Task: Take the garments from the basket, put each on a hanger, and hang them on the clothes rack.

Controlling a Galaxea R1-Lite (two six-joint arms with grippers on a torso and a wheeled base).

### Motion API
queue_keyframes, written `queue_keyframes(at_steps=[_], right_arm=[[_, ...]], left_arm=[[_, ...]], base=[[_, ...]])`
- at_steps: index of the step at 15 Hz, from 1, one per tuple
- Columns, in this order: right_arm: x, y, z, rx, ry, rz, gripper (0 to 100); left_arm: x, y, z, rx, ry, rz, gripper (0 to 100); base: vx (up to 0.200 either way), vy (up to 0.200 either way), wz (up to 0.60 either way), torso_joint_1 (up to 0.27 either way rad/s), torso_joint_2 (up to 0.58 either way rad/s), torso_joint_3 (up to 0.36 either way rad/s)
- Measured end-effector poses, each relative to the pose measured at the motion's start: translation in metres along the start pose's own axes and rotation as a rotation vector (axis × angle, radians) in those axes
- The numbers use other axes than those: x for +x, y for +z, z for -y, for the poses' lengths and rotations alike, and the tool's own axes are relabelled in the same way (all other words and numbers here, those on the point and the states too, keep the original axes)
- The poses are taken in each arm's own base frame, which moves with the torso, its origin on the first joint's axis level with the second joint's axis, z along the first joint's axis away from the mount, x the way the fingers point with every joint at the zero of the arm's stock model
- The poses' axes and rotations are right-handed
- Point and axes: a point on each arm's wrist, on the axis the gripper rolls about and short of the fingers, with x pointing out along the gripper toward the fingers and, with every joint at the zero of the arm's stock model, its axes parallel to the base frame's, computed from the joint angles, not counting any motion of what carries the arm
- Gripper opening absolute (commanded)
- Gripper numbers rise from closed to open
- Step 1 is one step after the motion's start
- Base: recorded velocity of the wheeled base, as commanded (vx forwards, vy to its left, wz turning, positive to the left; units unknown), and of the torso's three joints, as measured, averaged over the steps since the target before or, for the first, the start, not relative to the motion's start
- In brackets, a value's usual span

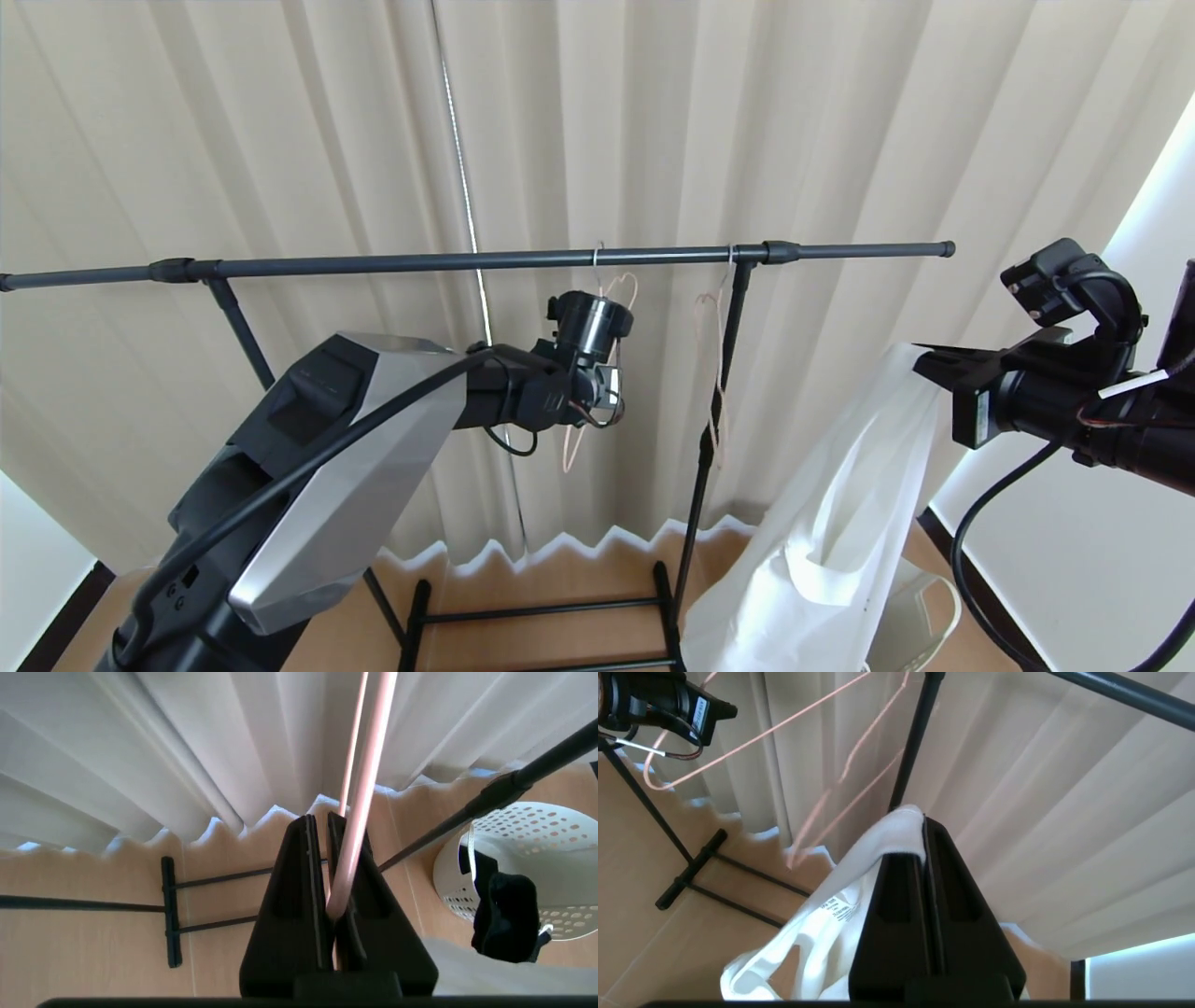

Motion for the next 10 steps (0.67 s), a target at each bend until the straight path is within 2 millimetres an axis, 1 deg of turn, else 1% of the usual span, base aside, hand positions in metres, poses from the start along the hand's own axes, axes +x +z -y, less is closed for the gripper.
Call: queue_keyframes(at_steps=[6,8,10], right_arm=[[0.0,0.0,0.0,0.0,0.0,-0.002,0],[0.0,0.0,0.0,0.0,0.0,-0.002,0],[0.0,0.0,0.0,0.0,0.0,0.0,0]], left_arm=[[-0.014,0.014,-0.001,-0.011,0.004,0.034,0],[-0.022,0.021,-0.002,-0.016,0.0,0.049,0],[-0.031,0.022,-0.001,-0.008,-0.006,0.046,0]], base=[[0.0,0.0,0.0,0.0,0.0,0.0],[0.0,0.0,0.0,0.0,0.0,0.0],[0.0,0.0,0.0,0.0,0.0,0.0]])
